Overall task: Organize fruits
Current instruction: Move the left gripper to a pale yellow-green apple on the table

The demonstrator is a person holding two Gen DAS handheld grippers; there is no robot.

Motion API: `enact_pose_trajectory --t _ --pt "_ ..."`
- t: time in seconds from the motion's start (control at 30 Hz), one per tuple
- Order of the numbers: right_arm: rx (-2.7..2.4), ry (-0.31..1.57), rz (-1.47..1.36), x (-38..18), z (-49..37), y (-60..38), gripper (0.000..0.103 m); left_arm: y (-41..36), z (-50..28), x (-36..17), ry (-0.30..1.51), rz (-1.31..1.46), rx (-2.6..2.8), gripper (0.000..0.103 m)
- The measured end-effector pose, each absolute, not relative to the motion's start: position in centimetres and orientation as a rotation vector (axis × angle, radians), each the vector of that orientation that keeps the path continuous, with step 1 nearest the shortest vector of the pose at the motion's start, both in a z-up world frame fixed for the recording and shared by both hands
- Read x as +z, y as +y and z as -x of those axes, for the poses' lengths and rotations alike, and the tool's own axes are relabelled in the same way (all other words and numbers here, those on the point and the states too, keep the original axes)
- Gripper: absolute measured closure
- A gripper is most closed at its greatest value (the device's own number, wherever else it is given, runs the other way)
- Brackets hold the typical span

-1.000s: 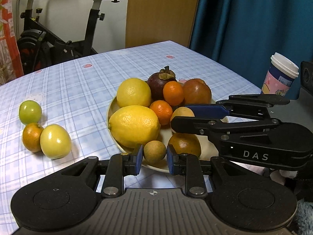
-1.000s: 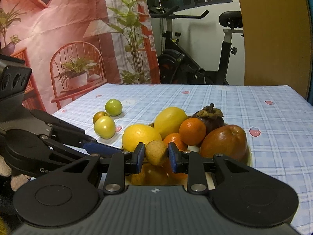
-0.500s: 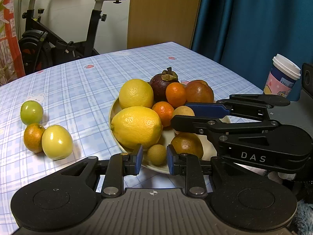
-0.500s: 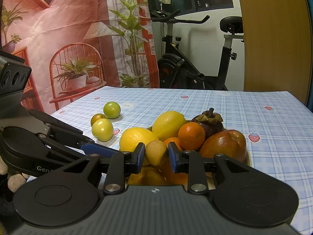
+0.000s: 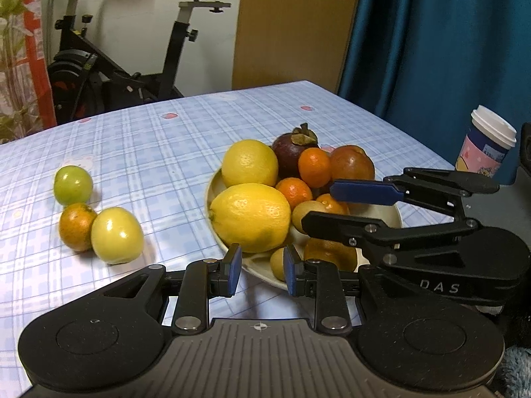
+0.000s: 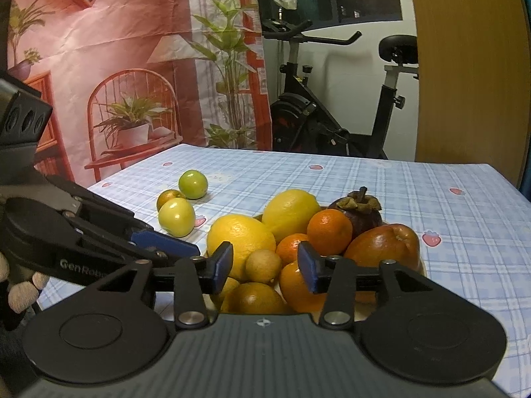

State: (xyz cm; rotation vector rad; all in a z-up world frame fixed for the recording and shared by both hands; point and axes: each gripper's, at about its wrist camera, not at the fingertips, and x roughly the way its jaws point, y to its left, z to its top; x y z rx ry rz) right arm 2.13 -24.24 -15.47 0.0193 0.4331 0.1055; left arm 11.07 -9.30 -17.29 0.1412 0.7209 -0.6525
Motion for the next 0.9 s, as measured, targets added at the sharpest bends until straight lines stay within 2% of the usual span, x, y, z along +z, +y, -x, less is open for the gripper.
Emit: enact_pose_trajectory --t 0.23,0.7,0.9 --pt "0.112 0.433 -0.001 -15.6 -2.1 -23.8 0.054 -8.2 -11.0 -17.2 0.713 -0.093 -0.613 0.069" --pt "0.101 0.441 -0.002 -15.6 -2.2 -24.0 0.054 -6.0 -11.9 -16.0 0.695 -0.015 -0.532 0.068" --pt "0.097 0.451 -0.02 -14.9 -2.6 -23.9 0.054 -2.7 -13.2 -14.3 0.688 0.044 -0.463 0.062"
